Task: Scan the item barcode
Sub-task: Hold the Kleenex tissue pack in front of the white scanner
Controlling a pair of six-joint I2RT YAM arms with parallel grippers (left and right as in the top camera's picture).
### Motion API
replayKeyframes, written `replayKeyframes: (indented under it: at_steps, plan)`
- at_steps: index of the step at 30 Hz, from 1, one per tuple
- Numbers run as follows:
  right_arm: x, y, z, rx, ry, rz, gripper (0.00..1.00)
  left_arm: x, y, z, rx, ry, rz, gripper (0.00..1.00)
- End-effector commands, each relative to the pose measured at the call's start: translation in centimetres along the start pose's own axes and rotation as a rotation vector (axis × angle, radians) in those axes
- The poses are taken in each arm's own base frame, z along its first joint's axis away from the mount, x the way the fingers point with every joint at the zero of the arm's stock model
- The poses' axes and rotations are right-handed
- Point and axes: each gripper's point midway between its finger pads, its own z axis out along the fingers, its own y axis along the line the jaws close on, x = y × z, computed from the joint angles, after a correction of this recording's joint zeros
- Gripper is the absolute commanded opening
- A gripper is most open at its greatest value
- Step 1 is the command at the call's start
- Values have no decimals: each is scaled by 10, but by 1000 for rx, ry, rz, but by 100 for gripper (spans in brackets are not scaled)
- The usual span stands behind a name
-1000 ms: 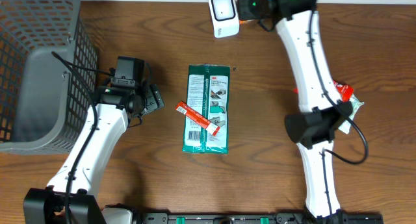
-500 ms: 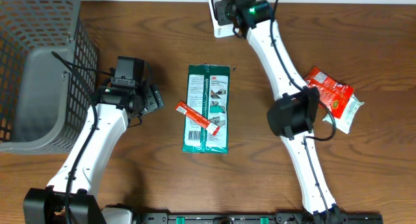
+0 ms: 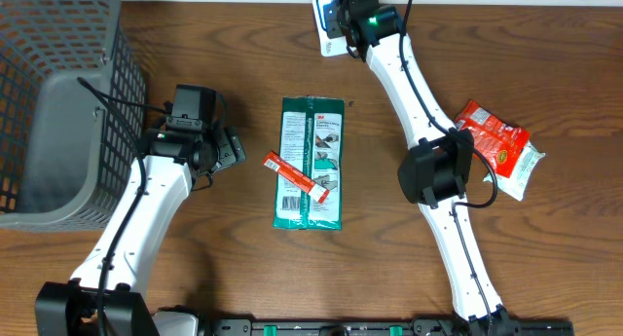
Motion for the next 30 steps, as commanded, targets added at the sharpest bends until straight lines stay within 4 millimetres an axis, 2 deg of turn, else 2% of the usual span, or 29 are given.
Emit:
replayKeyframes:
  at_steps: [1, 8, 23, 27, 30]
  plan:
    - [-7, -1, -6, 21, -19, -15, 1, -4, 1, -1, -7, -7, -5, 89]
    - [0, -1, -4, 23, 6, -20, 1, -4, 1, -1, -7, -7, -5, 89]
    - [1, 2, -4, -25, 15, 11, 1, -4, 1, -1, -7, -7, -5, 89]
    - [-15, -1, -29, -26, 0, 10, 1, -4, 1, -1, -7, -7, -5, 89]
    - [-28, -5, -68, -27, 16, 3, 1, -4, 1, -1, -7, -7, -5, 89]
